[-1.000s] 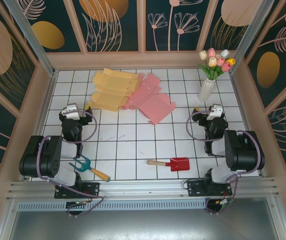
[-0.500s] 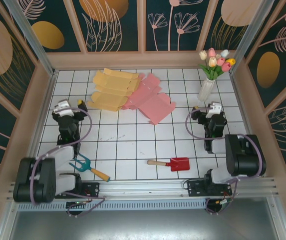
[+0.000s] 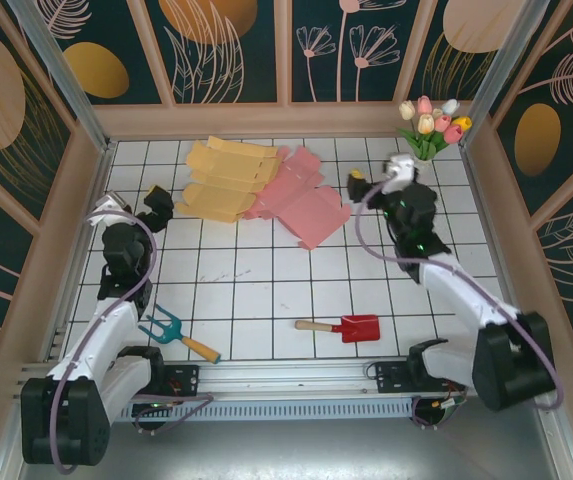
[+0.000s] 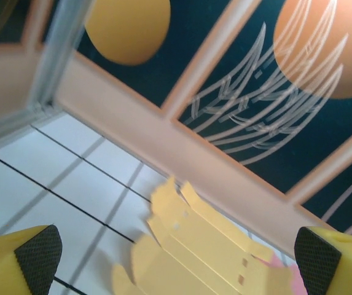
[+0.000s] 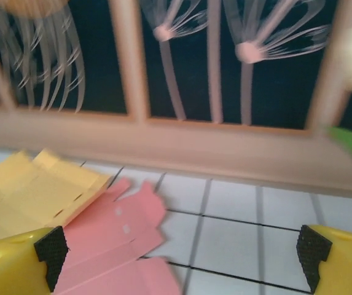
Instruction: Fold the paper box
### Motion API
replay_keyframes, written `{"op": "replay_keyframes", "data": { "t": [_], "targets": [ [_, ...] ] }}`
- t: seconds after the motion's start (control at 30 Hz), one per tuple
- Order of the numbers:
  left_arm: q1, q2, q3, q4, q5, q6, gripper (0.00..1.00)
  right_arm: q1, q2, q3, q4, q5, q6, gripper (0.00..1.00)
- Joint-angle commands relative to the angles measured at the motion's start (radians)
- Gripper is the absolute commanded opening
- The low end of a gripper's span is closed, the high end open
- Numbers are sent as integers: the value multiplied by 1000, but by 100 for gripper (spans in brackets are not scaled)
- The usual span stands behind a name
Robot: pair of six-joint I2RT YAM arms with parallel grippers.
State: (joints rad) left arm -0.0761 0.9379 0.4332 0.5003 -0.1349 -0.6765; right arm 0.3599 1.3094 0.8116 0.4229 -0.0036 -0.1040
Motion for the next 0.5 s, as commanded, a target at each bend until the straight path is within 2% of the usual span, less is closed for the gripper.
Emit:
{"op": "replay_keyframes", "data": {
  "t": [0.0, 0.07, 0.23, 0.47],
  "targets": [
    [-42, -2, -13, -97, 97, -157, 99, 85, 197, 177, -330, -123, -173, 89],
    [-46, -4, -54, -59, 118, -212, 99, 127, 306, 286, -454, -147, -229, 79],
    [-53, -21, -86, -19, 127, -235, 99, 202, 498, 445, -608, -132, -300, 76],
    [-56, -85, -126, -32, 112, -235, 99, 250, 665, 576, -701, -122, -341, 67]
  ]
}}
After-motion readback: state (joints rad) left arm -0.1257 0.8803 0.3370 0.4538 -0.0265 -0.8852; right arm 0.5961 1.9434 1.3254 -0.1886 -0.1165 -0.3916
